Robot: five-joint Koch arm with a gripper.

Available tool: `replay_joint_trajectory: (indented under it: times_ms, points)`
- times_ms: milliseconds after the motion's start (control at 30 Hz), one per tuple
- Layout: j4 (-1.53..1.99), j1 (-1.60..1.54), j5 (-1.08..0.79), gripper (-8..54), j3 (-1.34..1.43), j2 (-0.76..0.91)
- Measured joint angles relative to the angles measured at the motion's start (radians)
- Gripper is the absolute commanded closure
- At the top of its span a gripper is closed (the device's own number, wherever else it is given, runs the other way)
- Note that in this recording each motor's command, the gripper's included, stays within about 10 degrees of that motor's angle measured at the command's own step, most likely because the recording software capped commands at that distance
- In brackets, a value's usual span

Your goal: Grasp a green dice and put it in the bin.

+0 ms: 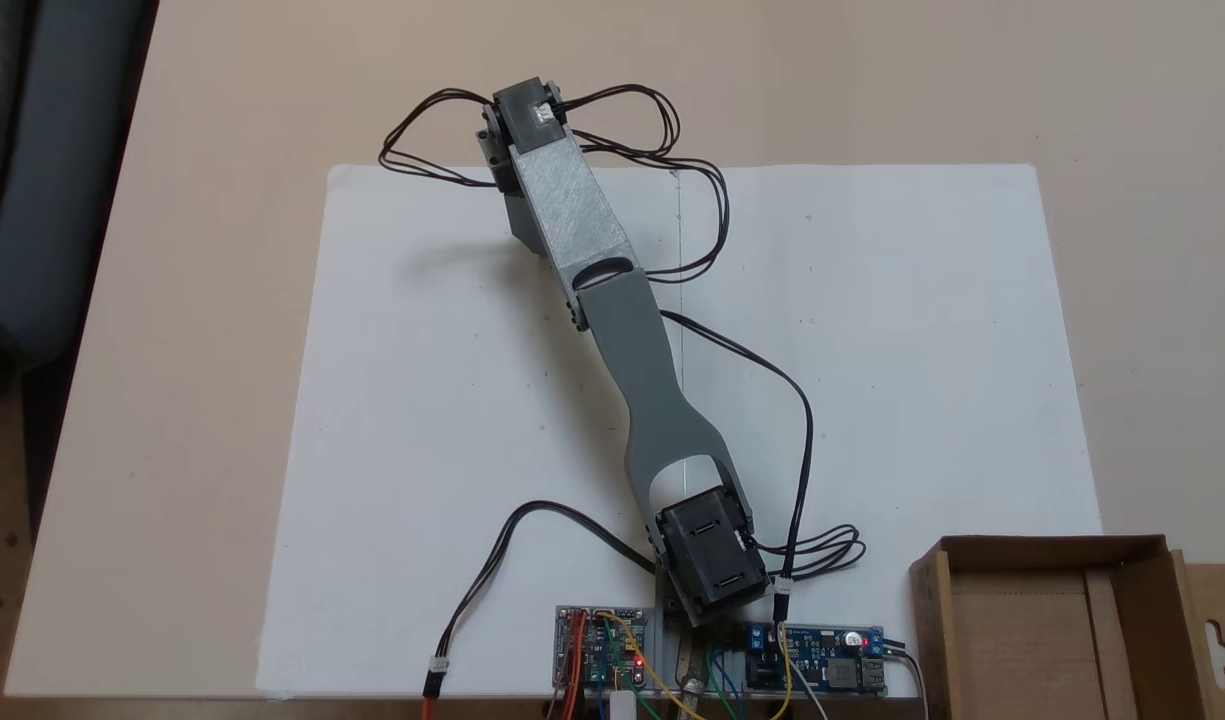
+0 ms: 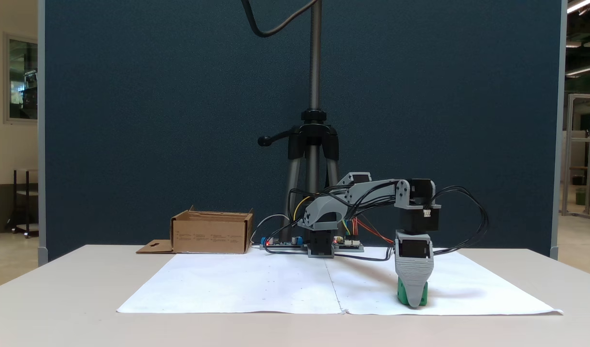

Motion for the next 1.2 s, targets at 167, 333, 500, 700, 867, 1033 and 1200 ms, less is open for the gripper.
replay_joint_trajectory:
  times_ms: [167, 333, 500, 700, 867, 1033, 1200]
  points:
    - [-0.003, -0.003, 0.0, 33.3, 0.0, 0.003]
    - [-0.003, -0.003, 0.0, 33.8, 0.0, 0.003]
    - [-0.002, 0.002, 0.0, 33.8, 0.0, 0.003]
    - [0.011, 0.003, 0.0, 33.8, 0.028, 0.021]
    - [0.04, 0.031, 0.0, 33.8, 0.202, 0.156]
    - [0.043, 0.173, -0.012, 33.8, 0.327, 0.373]
    - [0.057, 0.368, -0.143, 33.8, 0.571, 0.669]
